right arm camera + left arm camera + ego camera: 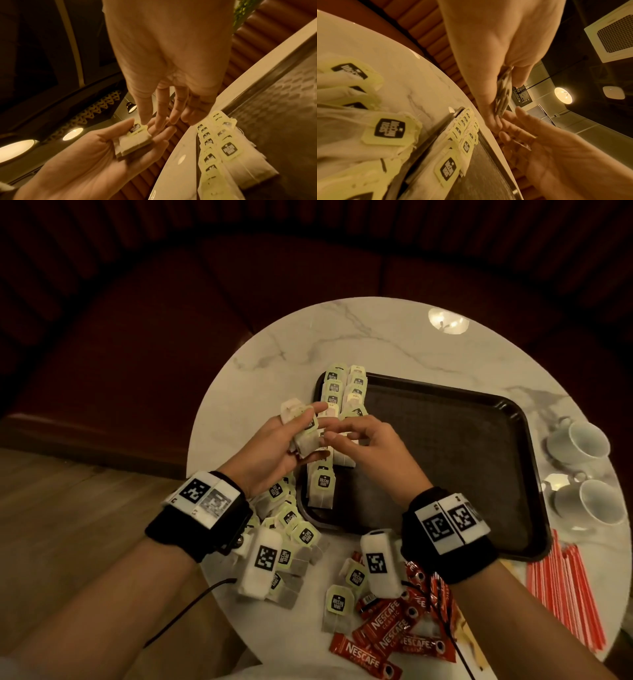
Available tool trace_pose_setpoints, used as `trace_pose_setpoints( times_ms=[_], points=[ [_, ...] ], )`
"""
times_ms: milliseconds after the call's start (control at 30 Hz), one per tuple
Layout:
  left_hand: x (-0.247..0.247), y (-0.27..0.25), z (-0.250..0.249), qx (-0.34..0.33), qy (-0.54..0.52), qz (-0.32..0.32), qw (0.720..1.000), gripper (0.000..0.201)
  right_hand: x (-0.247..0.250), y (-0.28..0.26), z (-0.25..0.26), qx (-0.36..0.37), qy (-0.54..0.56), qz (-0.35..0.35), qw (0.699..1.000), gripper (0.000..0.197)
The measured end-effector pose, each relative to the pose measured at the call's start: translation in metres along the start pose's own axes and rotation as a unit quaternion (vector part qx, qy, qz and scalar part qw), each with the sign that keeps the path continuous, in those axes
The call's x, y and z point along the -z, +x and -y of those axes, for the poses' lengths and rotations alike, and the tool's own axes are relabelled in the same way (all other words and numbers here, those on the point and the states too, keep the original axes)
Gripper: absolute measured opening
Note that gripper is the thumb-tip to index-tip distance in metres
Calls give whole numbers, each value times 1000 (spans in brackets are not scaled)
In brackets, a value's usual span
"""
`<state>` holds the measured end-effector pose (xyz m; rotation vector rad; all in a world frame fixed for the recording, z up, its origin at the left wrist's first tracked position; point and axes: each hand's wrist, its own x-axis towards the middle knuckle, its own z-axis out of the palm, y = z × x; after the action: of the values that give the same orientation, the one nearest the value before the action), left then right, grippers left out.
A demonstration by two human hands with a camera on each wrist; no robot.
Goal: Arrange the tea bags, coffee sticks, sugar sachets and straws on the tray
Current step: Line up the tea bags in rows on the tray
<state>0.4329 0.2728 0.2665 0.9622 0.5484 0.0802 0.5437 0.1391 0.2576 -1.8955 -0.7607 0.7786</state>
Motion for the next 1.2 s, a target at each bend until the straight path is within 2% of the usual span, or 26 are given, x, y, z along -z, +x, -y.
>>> trace_pose_setpoints(
  times_ms=[67, 233, 400, 500, 667, 800, 900, 1033, 1200],
  points=[
    [-2, 0, 1, -11, 23, 15, 1000, 35, -2, -1, 0, -5, -11, 5, 1000, 17],
    [-7, -1, -2, -37, 74, 47, 995, 33, -3, -1, 2, 1, 10, -5, 1000, 8],
    [-7, 0, -2, -46, 68, 11, 997, 29, 6, 0, 2, 15, 34, -22, 999, 8],
    [-5, 2, -2, -56, 57, -8, 997, 34, 10, 0, 2, 20, 34, -39, 998, 8],
    [-2, 4, -1, -101, 74, -56, 991, 28, 10, -5, 3, 22, 68, -36, 997, 11],
    [1, 6, -2, -131, 119, -98, 979, 4, 10, -8, 5, 14, 98, -29, 995, 12],
    [4, 7, -2, -149, 135, -98, 975, 7, 10, -8, 7, 13, 130, -29, 991, 10],
    [2, 6, -5, -153, 128, -94, 975, 5, 10, -6, 8, 14, 176, -35, 984, 21],
    [-4, 3, -9, -151, 110, -90, 978, 4, 10, -3, 8, 24, 169, -44, 984, 23]
  ],
)
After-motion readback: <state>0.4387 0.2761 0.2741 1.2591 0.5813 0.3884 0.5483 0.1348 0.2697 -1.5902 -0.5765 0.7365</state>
